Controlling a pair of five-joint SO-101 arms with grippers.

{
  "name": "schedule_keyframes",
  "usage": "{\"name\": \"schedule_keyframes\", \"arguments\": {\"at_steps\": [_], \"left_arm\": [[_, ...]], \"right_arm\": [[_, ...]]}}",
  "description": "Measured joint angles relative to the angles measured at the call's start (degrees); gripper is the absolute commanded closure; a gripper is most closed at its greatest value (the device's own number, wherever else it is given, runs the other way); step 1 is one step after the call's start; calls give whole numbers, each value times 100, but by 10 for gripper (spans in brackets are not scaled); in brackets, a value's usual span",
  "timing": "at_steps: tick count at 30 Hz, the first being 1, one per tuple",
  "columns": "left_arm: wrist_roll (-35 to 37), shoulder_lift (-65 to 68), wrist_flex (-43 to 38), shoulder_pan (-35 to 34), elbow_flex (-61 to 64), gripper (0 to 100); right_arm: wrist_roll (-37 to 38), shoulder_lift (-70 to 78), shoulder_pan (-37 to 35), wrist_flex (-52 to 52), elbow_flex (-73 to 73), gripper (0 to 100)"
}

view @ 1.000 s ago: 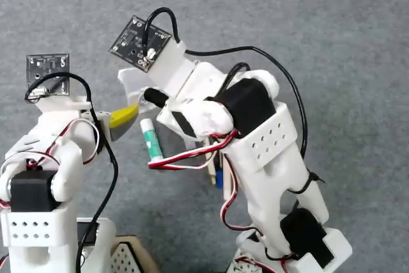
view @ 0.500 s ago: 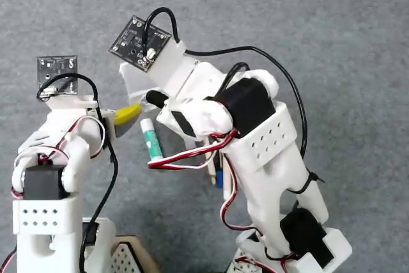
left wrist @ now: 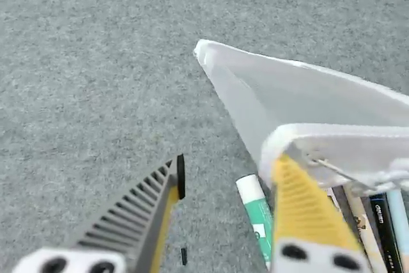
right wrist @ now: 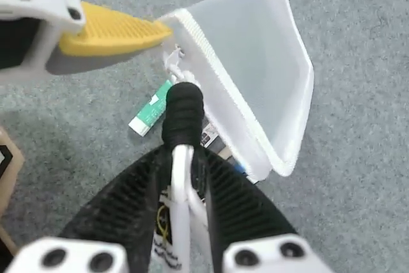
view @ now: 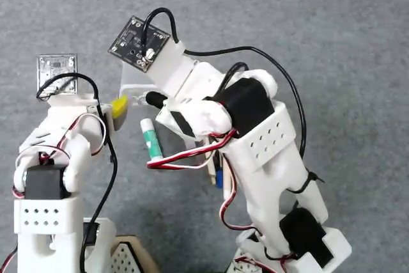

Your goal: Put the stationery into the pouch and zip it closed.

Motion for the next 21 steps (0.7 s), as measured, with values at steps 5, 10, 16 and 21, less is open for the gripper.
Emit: {"name": "schedule_keyframes", "arguments": {"at_steps": [5, 10, 16, 21], "left_arm": [[0, 0, 0, 0, 0, 978], [0, 0, 0, 26, 0, 972], [0, 0, 0, 53, 0, 971], [0, 0, 0, 53, 0, 971]], "right_arm": [[0, 0, -9, -18, 0, 987], [-9, 0, -9, -26, 0, 987], [-9, 0, 114, -26, 0, 987], [-9, 0, 659, -26, 0, 987]]}}
